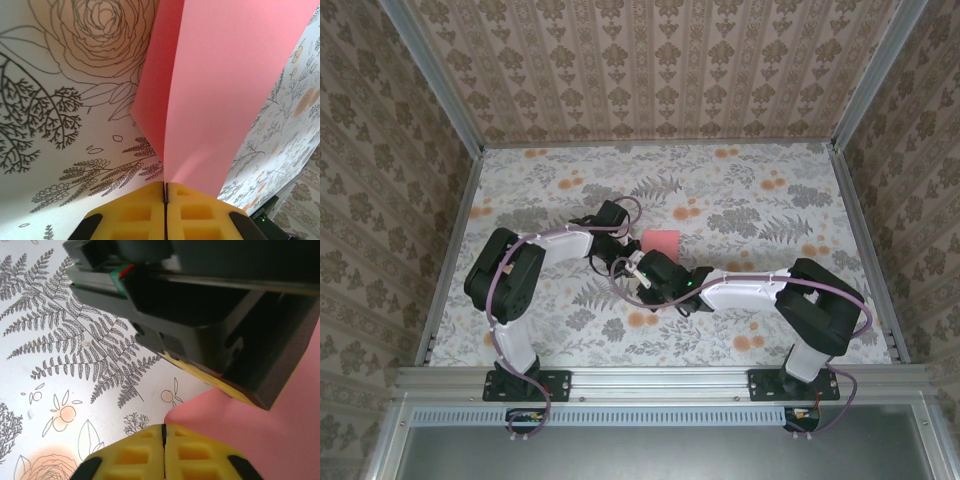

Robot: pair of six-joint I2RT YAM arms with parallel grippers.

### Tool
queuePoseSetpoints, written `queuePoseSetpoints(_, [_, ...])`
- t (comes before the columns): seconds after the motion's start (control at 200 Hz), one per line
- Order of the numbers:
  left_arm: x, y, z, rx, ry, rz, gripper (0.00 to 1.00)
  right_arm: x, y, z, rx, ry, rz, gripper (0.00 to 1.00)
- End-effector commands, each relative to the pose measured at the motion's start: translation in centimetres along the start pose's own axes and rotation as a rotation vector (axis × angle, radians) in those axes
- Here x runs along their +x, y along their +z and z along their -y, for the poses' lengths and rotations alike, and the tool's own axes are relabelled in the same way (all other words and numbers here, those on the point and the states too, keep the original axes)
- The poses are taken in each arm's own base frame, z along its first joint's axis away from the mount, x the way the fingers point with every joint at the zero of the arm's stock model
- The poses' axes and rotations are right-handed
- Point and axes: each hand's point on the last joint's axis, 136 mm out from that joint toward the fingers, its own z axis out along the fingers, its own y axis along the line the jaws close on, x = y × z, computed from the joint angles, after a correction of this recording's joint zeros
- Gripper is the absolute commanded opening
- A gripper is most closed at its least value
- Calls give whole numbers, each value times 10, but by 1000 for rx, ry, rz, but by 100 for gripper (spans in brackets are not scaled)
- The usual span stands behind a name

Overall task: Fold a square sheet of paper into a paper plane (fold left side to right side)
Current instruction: Third fold the triangle at the center of the table.

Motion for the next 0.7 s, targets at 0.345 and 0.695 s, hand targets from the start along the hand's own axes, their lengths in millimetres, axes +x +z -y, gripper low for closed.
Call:
queuePoseSetpoints(0.345, [-5, -41, 5, 8, 91, 37, 43, 8, -14, 0, -173, 125, -22, 0])
queuePoseSetpoints(0.695, [-42, -49, 43, 106, 233, 51, 23, 11, -10, -1, -266, 220, -63, 0])
